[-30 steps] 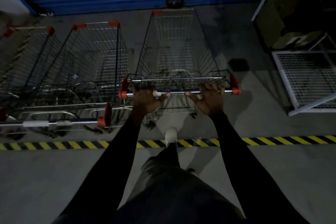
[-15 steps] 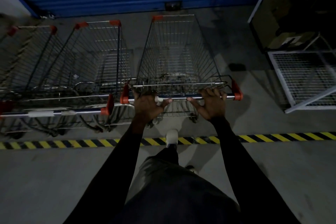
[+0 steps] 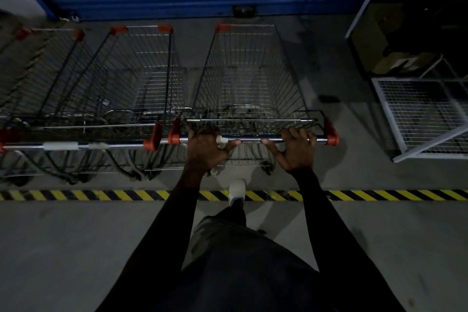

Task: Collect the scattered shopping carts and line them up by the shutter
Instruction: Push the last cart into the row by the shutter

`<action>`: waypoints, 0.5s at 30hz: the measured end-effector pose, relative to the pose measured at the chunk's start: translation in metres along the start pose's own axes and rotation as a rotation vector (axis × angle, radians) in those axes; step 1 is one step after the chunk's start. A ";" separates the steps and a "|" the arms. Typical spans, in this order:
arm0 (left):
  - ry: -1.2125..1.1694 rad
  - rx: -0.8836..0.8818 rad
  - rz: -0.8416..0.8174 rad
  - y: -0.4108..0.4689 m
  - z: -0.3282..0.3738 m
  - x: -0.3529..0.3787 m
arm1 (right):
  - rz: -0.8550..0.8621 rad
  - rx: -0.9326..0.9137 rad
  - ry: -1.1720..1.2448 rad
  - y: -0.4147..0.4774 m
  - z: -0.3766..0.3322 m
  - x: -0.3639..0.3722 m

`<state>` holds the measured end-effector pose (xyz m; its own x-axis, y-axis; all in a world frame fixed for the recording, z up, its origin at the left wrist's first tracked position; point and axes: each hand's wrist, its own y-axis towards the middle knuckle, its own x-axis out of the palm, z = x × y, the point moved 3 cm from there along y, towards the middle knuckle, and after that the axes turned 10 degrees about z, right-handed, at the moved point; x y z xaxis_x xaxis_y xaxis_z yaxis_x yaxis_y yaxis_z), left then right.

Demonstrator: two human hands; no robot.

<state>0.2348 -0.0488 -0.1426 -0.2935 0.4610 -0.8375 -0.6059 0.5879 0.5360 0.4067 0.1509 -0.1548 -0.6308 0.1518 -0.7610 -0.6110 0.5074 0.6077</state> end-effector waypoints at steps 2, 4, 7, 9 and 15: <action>-0.018 -0.007 -0.011 -0.002 -0.001 0.000 | -0.002 0.002 0.006 -0.002 -0.001 -0.002; -0.027 -0.009 -0.040 -0.004 -0.002 0.001 | -0.009 0.008 0.016 -0.004 -0.002 -0.003; -0.025 -0.004 -0.060 -0.007 -0.005 0.003 | -0.003 0.010 0.018 -0.008 -0.003 -0.005; -0.006 0.003 -0.079 -0.009 -0.005 0.002 | 0.003 0.006 0.021 -0.010 -0.003 -0.006; -0.058 -0.063 -0.040 -0.018 -0.001 -0.004 | 0.053 -0.016 0.023 -0.012 -0.006 -0.010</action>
<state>0.2459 -0.0621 -0.1484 -0.2258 0.4771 -0.8493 -0.6618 0.5647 0.4931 0.4180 0.1383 -0.1529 -0.6733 0.1585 -0.7222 -0.5838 0.4854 0.6508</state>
